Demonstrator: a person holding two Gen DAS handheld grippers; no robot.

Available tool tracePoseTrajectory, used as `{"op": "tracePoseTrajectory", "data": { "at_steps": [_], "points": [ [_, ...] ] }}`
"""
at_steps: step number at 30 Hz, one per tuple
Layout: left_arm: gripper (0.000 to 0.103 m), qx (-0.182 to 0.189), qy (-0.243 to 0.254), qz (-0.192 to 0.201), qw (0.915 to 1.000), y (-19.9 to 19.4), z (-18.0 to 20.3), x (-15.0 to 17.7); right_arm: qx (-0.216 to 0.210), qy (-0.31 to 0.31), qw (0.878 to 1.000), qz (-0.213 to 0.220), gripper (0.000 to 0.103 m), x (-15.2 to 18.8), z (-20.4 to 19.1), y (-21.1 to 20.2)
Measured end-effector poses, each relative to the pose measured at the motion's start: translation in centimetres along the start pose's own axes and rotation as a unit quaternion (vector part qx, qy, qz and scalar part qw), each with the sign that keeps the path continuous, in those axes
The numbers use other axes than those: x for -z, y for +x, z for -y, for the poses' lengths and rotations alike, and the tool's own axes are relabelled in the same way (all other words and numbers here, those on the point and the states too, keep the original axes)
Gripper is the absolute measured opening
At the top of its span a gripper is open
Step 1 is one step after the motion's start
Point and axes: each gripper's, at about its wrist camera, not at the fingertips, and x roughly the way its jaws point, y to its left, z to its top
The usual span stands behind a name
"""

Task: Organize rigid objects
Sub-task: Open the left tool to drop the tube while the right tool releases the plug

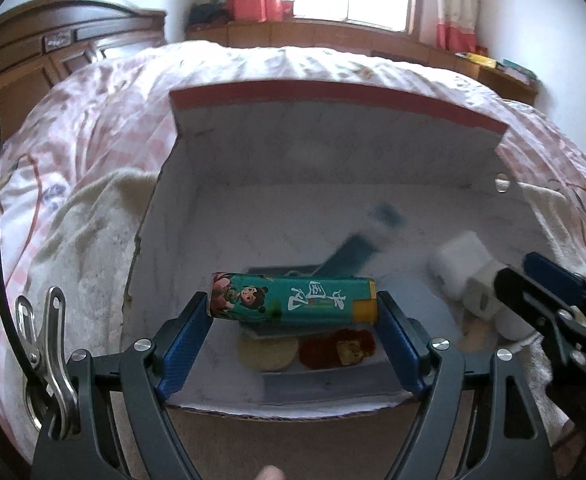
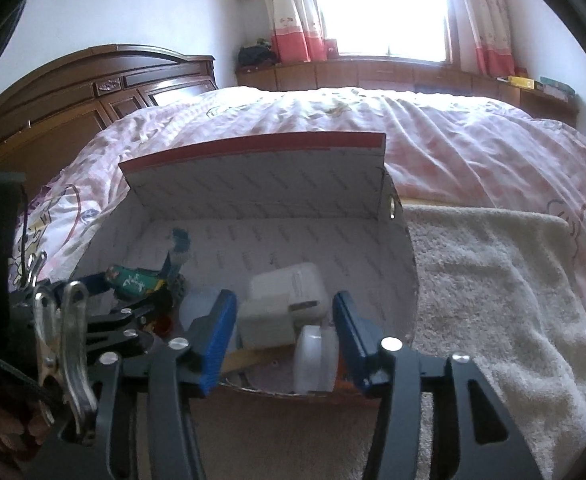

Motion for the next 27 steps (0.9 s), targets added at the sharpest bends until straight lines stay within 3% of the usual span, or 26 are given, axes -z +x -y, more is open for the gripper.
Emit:
{"op": "tracePoseTrajectory", "data": {
  "at_steps": [5, 27],
  "points": [
    [0.082, -0.006, 0.0, 0.003, 1.0, 0.0, 0.0, 0.2, -0.001, 0.01, 1.0, 0.007, 0.065, 0.1, 0.2, 0.0],
    [0.083, -0.001, -0.005, 0.023, 0.9997, -2.3, -0.5, 0.0, -0.01, 0.007, 1.0, 0.024, 0.071, 0.2, -0.8, -2.0]
  ]
}}
